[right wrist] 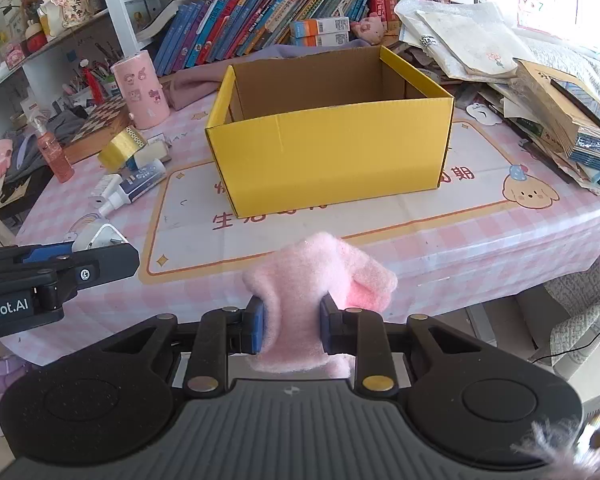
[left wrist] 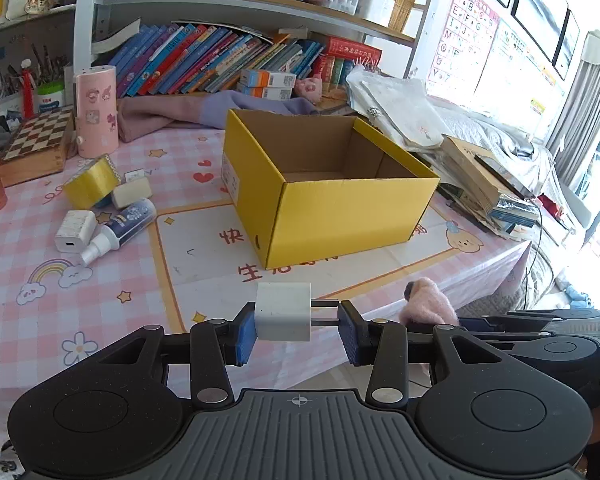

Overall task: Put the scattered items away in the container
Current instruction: 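Lift the adapter and glove and carry both toward the yellow box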

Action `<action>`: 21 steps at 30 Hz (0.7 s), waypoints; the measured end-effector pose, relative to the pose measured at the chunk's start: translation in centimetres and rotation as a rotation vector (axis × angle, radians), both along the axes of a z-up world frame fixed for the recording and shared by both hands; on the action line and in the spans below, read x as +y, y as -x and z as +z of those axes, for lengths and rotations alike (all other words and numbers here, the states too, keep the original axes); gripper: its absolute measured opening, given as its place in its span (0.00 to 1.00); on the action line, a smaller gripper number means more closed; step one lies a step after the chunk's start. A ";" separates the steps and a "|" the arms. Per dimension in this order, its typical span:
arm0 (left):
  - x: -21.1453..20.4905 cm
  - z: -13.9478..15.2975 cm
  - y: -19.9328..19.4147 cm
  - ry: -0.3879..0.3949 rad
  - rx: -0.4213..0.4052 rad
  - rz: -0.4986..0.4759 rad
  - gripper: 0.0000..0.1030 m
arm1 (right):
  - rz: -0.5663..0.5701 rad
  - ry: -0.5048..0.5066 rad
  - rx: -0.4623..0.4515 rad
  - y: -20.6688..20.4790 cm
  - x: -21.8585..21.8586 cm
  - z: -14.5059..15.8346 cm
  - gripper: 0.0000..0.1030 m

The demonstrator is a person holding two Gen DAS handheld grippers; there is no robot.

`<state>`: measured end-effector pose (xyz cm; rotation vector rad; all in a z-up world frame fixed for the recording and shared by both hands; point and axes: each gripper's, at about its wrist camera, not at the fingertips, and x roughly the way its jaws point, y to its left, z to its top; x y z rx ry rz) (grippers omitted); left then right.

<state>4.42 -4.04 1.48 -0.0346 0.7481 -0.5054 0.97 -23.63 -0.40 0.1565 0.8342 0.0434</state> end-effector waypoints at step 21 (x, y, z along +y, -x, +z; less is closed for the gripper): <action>-4.4 -0.1 -1.9 -0.008 -0.007 -0.114 0.40 | -0.088 0.000 0.000 -0.6 -3.5 -0.2 0.24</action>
